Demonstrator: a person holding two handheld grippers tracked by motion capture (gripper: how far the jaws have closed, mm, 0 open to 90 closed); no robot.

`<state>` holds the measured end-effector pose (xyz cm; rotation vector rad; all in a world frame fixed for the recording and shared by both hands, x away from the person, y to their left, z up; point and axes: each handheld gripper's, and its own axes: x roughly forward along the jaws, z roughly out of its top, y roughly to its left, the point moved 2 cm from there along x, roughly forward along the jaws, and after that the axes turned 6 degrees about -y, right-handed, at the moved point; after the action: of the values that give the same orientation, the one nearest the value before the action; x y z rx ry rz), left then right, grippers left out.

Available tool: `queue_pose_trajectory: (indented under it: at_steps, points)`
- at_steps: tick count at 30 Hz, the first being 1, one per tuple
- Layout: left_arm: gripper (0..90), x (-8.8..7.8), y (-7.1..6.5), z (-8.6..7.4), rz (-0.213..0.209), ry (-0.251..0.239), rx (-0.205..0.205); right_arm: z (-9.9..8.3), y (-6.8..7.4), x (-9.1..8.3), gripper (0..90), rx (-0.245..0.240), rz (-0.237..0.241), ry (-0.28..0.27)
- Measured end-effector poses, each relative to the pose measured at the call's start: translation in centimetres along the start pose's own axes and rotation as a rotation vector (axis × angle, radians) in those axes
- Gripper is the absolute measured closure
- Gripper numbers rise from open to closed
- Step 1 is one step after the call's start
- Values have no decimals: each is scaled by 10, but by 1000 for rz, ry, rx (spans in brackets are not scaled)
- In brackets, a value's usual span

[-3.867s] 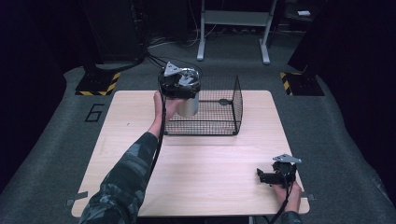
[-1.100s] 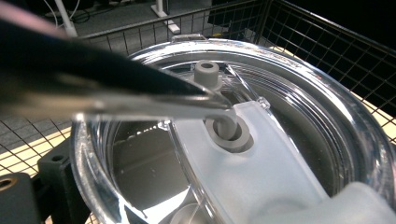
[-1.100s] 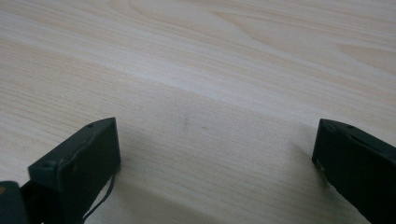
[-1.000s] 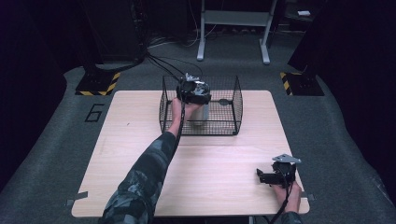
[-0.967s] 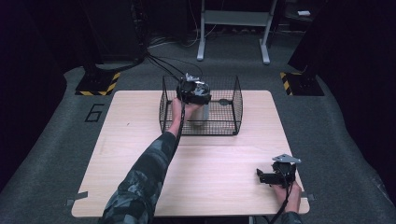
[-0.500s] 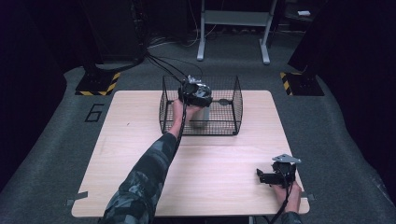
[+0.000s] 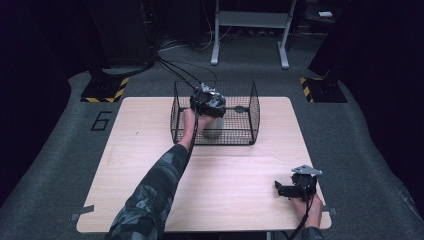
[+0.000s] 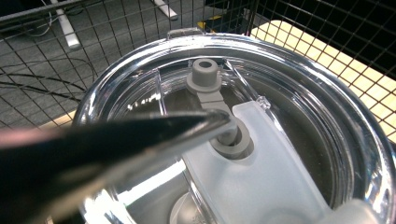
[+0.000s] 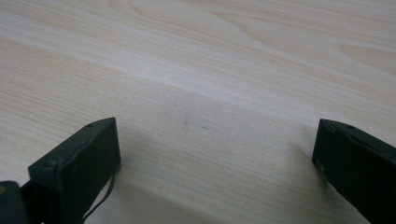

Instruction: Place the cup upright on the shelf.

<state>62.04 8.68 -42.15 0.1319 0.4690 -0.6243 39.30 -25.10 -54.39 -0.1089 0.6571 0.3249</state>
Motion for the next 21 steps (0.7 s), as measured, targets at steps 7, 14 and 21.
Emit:
queue_pose_trajectory:
  at_steps: [7, 14, 21]
  points:
    - [33, -5, -1, -4, -8, 8, 37, 0, 0, 0, 4, 0, 0, 0]
    - [31, -6, -2, -4, -11, 6, 44, 0, 0, 0, 4, 0, 0, 0]
    - [18, -11, -1, -4, -23, 8, 25, 0, 0, 0, 4, 0, 0, 0]
